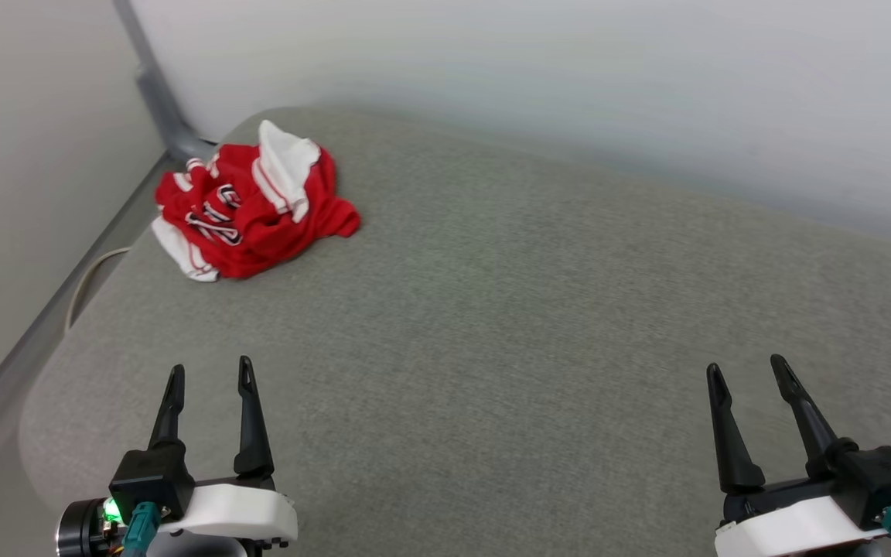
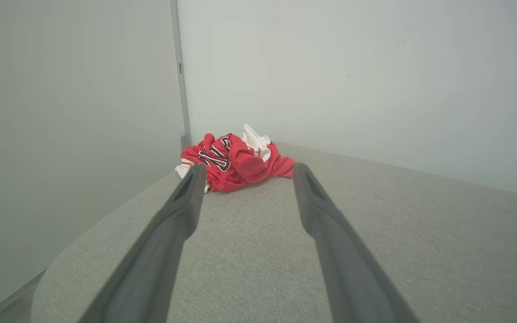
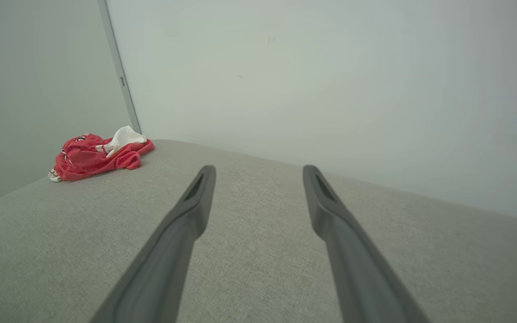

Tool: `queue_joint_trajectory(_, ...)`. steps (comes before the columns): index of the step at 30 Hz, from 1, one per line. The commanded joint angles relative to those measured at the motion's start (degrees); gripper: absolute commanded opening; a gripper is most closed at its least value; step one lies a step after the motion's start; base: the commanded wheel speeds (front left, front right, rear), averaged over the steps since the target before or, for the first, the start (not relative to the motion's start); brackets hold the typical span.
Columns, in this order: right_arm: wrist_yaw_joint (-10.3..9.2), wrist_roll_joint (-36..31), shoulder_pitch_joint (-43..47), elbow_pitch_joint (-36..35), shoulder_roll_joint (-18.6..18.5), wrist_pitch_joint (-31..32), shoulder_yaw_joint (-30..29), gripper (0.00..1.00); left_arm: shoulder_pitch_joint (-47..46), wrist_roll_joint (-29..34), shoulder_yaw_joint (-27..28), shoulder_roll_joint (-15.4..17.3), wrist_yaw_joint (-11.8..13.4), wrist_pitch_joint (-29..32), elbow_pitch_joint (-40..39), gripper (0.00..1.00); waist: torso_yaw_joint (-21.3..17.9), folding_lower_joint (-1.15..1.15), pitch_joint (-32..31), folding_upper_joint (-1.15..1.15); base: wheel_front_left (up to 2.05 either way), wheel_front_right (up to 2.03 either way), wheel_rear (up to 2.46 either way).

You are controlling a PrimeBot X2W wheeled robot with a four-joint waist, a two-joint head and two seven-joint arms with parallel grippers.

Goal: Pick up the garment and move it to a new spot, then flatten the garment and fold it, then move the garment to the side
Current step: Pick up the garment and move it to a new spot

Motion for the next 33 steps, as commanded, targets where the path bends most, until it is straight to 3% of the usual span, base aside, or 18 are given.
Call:
queue_joint_trajectory(1,-0.05,-0.13,-0.32,-0.23,0.13,-0.14,0.1,1.0,-0.64,-0.19,0.24,-0.08,0.22,-0.16,0.0,1.0,1.99,0.0,0.46,0.0,0.0,0.0,0.0)
queue_joint_trajectory(10,-0.04,-1.0,-0.82,-0.24,0.13,-0.14,0.56,1.0,-0.04,-1.1,1.34,-0.08,0.71,-0.16,-0.39,1.0,6.95,0.0,1.34,0.0,0.0,0.0,0.0)
queue_joint_trajectory(21,-0.04,-1.59,-1.42,-0.45,0.13,-0.14,0.95,1.0,-0.53,-2.23,3.96,-0.09,0.0,-0.16,-0.54,1.0,8.08,0.0,2.28,0.0,0.0,0.0,0.0)
queue_joint_trajectory(27,-0.04,-3.13,-2.9,-1.38,0.13,-0.14,0.58,1.0,-6.32,-2.83,6.62,-0.08,-2.84,-0.16,-0.7,1.0,7.11,0.0,5.27,0.0,0.0,0.0,0.0)
queue_joint_trajectory(33,-0.04,-6.23,-4.97,-2.82,0.12,-0.14,0.68,1.0,-15.98,-2.86,12.66,0.73,-7.3,-0.16,-0.71,1.0,4.34,0.0,10.14,0.0,0.0,0.0,0.0)
